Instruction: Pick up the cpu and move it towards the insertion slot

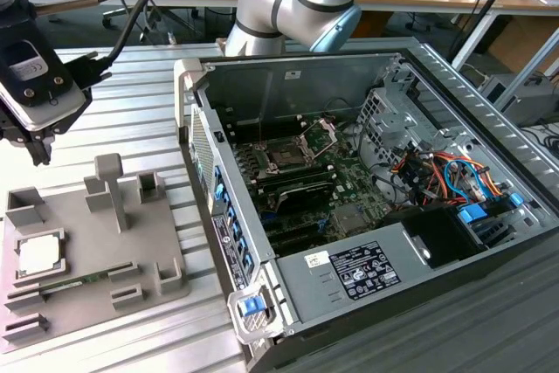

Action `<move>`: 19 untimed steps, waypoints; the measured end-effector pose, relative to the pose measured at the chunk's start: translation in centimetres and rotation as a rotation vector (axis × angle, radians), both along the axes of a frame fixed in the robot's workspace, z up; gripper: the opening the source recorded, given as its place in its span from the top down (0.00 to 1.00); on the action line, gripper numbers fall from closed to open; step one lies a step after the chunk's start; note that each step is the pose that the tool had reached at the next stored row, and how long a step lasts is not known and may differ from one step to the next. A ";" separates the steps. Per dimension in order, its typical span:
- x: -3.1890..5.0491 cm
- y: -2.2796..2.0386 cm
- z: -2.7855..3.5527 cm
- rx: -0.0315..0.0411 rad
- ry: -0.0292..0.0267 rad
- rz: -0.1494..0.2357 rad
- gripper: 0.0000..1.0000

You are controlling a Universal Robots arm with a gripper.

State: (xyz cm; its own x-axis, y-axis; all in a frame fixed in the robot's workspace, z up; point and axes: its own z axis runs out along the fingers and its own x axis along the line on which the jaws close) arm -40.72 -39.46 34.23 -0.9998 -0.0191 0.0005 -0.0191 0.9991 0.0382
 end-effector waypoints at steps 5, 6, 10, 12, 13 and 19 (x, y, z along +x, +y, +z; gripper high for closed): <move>-0.02 0.00 -0.12 0.0000 0.0001 0.000 0.89; -0.03 0.00 -0.14 0.0000 0.0000 0.000 0.89; -0.04 0.00 -0.26 0.0000 0.0000 0.000 0.89; -0.05 0.00 -0.33 0.0000 0.0000 0.000 0.89; -0.05 0.00 -0.35 0.0000 -0.0001 0.000 0.89; -0.07 0.00 -0.53 0.0000 0.0000 0.000 0.89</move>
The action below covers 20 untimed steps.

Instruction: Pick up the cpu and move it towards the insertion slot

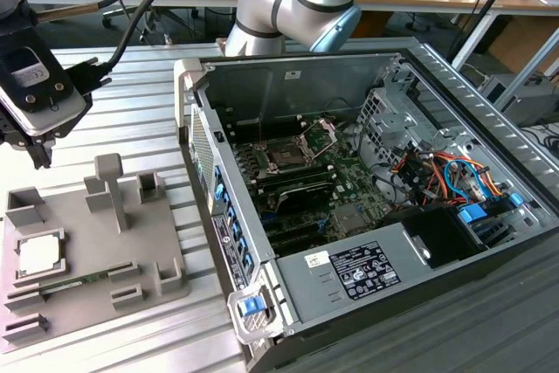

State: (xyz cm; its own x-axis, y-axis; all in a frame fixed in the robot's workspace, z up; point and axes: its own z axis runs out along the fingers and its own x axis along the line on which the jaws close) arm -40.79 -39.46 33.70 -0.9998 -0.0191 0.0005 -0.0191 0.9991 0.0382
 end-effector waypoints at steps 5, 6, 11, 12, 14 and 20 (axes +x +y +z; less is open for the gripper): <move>-0.01 0.00 -0.17 0.0000 0.0000 0.000 0.89; -0.01 0.00 -0.20 -0.0001 0.0000 0.000 0.89; -0.03 0.00 -0.37 0.0000 -0.0001 0.000 0.89; -0.03 0.00 -0.41 0.0000 -0.0001 0.000 0.89; -0.03 0.00 -0.49 0.0000 0.0000 0.000 0.89; -0.04 0.00 -0.65 -0.0001 0.0000 0.000 0.89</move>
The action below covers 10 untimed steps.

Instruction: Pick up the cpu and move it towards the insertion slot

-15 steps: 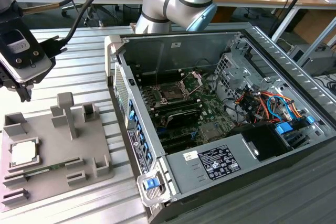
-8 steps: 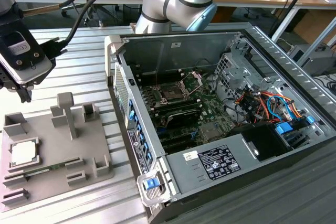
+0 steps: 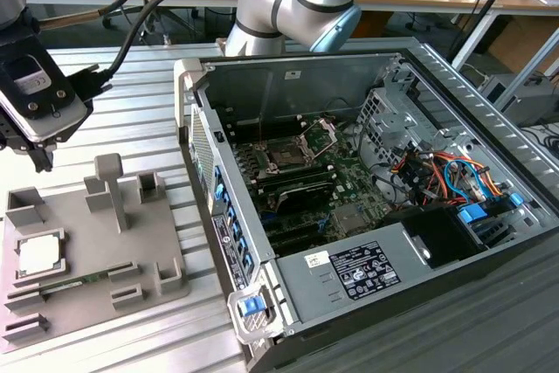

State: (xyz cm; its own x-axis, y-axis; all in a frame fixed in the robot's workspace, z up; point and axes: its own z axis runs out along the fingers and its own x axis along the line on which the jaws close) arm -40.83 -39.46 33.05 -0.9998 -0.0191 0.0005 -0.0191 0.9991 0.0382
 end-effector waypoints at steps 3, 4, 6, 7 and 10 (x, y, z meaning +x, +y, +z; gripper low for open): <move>-0.01 0.00 -0.08 0.0000 0.0000 0.000 0.89; -0.01 0.00 -0.14 0.0000 0.0000 0.000 0.89; -0.01 0.00 -0.20 0.0000 0.0000 0.000 0.89; -0.01 0.00 -0.23 0.0000 0.0000 0.000 0.89; -0.02 0.00 -0.33 0.0001 0.0000 0.000 0.89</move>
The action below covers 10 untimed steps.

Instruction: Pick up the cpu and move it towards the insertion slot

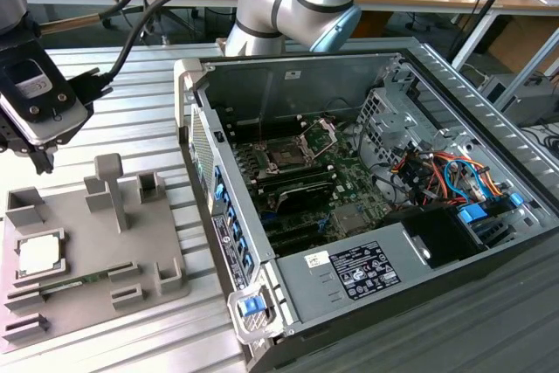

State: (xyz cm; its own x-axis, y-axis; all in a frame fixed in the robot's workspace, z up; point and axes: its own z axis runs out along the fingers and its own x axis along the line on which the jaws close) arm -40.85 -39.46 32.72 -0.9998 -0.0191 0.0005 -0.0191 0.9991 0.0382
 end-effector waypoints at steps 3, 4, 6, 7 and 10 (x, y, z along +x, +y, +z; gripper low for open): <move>0.00 0.00 -0.09 0.0000 0.0000 0.000 0.89; -0.01 0.00 -0.12 0.0000 0.0000 0.000 0.89; -0.01 0.00 -0.18 0.0000 0.0000 0.000 0.89; -0.01 0.00 -0.20 0.0000 0.0000 0.000 0.89; -0.01 0.00 -0.28 0.0000 0.0000 0.000 0.89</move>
State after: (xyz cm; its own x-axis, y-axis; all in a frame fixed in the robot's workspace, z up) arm -40.86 -39.46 32.44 -0.9998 -0.0191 0.0005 -0.0191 0.9991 0.0382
